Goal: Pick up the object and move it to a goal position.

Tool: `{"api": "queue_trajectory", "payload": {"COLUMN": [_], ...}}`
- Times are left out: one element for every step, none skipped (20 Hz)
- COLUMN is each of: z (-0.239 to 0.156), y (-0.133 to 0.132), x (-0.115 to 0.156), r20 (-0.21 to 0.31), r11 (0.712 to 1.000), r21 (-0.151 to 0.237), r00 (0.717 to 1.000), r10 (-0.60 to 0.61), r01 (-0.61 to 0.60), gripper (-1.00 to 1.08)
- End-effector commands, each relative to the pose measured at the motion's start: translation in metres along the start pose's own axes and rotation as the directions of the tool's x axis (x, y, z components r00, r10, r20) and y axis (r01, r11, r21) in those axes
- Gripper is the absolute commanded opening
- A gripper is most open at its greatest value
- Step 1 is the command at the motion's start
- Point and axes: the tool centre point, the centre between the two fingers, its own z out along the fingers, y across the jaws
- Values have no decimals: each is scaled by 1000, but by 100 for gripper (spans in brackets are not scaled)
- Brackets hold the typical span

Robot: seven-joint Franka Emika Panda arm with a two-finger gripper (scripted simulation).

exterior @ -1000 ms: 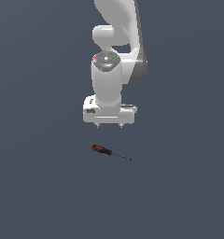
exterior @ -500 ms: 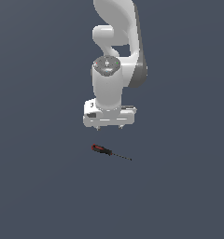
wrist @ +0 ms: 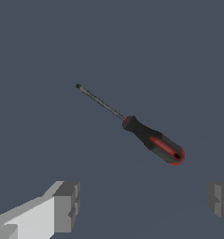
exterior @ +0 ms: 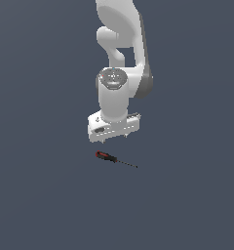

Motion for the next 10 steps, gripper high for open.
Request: {"api": "queue_trajectory", "payload": {"z": [6, 9, 11, 14, 16, 18, 21, 23, 26, 28], "y": [1, 1, 1, 2, 2, 2, 2, 3, 3, 3], "x": [3, 5, 6, 7, 8, 10, 11, 12, 13, 15], "r20": [1, 1, 2, 2, 2, 2, 3, 3, 3, 3], "r11": [997, 995, 991, 987, 982, 976, 969, 962, 953, 944], "r21": [-2, -3, -4, -4, -5, -5, -6, -6, -6, -7], "r00": [997, 995, 991, 987, 982, 976, 969, 962, 953, 944], "r10": [-74, -103, -132, -161, -190, -218, -246, -275, -302, -330], "r01": [74, 103, 132, 161, 190, 218, 246, 275, 302, 330], "gripper": [100, 100, 100, 100, 100, 100, 100, 100, 100, 100]}}
